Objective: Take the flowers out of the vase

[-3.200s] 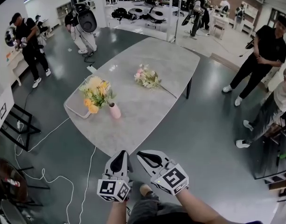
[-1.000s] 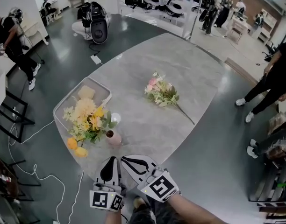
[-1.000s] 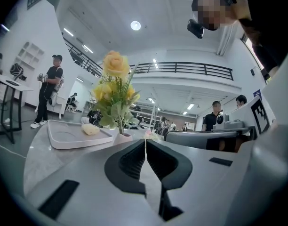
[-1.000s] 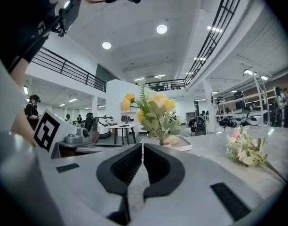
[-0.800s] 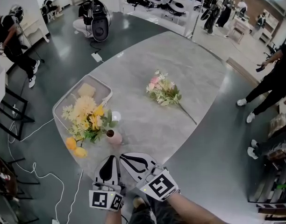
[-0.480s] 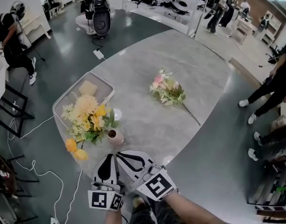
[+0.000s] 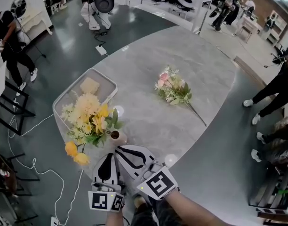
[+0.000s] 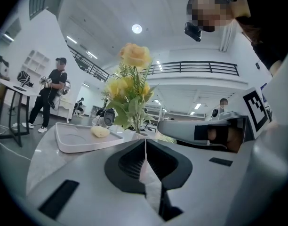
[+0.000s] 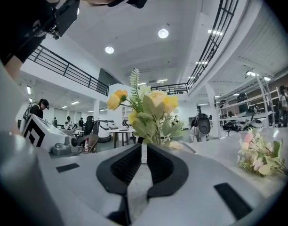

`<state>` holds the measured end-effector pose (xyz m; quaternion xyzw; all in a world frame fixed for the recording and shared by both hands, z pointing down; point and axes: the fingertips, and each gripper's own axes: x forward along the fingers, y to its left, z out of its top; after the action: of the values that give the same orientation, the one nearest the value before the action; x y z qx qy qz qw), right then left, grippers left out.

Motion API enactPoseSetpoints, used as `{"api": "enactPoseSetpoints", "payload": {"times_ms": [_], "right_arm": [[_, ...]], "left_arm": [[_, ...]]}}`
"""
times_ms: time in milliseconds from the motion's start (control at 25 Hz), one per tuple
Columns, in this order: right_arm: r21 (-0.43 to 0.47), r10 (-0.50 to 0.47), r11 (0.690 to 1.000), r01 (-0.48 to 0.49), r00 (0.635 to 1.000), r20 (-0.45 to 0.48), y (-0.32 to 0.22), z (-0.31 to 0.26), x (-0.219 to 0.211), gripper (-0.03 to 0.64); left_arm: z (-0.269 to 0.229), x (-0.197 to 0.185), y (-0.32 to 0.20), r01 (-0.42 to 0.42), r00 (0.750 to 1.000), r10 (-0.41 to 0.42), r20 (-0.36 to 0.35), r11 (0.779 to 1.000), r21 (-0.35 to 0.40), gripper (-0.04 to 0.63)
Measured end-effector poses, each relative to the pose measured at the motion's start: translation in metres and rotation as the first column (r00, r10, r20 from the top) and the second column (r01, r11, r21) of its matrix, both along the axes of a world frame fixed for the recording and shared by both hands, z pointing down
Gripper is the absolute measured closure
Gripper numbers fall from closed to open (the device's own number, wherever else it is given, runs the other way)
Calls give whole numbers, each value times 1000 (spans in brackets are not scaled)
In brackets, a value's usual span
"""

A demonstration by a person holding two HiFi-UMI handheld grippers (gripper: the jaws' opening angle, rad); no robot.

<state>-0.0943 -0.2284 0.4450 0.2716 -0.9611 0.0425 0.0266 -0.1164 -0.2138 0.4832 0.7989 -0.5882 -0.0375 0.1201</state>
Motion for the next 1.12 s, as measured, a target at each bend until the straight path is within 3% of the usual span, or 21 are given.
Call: {"api": "enactPoseSetpoints", "payload": {"times_ms": [520,1120], "right_arm": [[4,8,1000,-8,1000,11,-19,-3,-9,588],[33,-5,999,7,999,-45,-37,3,-21,491]], "left_arm": [[3,-6,-6,15,1000,-15,-5,1000,-1,574],[8,-8,-12,23,1000,-23,-7,1000,-3,574]]}}
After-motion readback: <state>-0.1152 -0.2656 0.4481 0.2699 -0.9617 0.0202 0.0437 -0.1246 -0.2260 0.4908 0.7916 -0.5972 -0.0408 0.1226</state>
